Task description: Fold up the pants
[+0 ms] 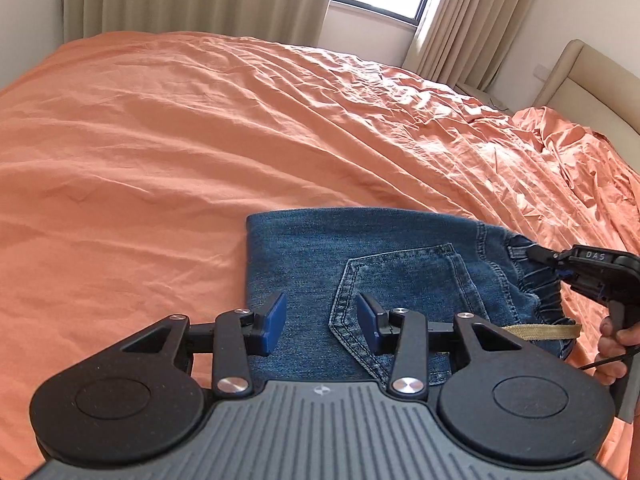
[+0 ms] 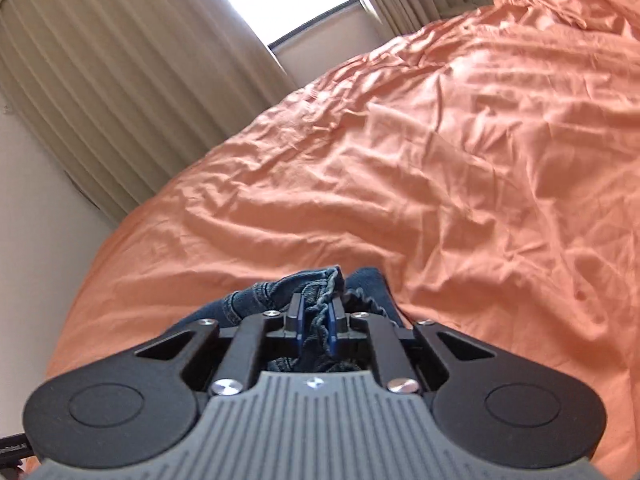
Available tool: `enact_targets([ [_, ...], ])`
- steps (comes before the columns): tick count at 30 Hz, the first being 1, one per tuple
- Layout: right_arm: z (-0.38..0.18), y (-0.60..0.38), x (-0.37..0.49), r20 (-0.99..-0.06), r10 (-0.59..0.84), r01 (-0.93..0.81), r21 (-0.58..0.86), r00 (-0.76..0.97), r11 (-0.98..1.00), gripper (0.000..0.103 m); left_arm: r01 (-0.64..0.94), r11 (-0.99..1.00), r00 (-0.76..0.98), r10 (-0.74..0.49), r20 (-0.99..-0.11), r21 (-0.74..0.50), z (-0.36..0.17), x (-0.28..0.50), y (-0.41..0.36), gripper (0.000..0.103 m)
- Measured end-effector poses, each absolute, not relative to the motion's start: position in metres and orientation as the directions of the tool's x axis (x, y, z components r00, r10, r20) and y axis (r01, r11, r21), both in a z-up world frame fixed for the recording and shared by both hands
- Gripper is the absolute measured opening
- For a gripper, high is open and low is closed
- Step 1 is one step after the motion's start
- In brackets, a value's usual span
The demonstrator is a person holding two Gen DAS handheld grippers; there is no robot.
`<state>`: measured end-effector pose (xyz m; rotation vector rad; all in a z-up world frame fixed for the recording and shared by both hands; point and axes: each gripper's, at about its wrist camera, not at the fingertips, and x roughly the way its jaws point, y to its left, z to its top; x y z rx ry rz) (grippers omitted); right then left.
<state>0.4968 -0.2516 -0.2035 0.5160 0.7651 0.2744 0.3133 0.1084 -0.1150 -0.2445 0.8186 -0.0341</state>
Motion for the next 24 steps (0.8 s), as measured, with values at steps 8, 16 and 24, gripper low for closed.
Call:
enact_targets([
  [8, -0.218, -0.236, 0.501, -0.658, 0.289, -0.033, 0.372, 0.696, 0.928, 0.014, -0.032, 0.981, 0.676, -0.120, -0.727, -0.192, -0.111, 0.309, 0.107, 0.047],
  [16, -0.175, -0.242, 0.438, -0.532, 0.316, -0.157, 0.323, 0.785, 0.933, 0.021, 0.006, 0.986, 0.676, -0.128, -0.725, -0.169, -0.103, 0.282, 0.101, 0.048],
  [24, -0.174, -0.246, 0.370, -0.504, 0.354, -0.219, 0.307, 0.788, 0.926, 0.021, 0.085, 0.994, 0.659, -0.106, -0.745, -0.066, -0.116, 0.237, 0.079, 0.049],
])
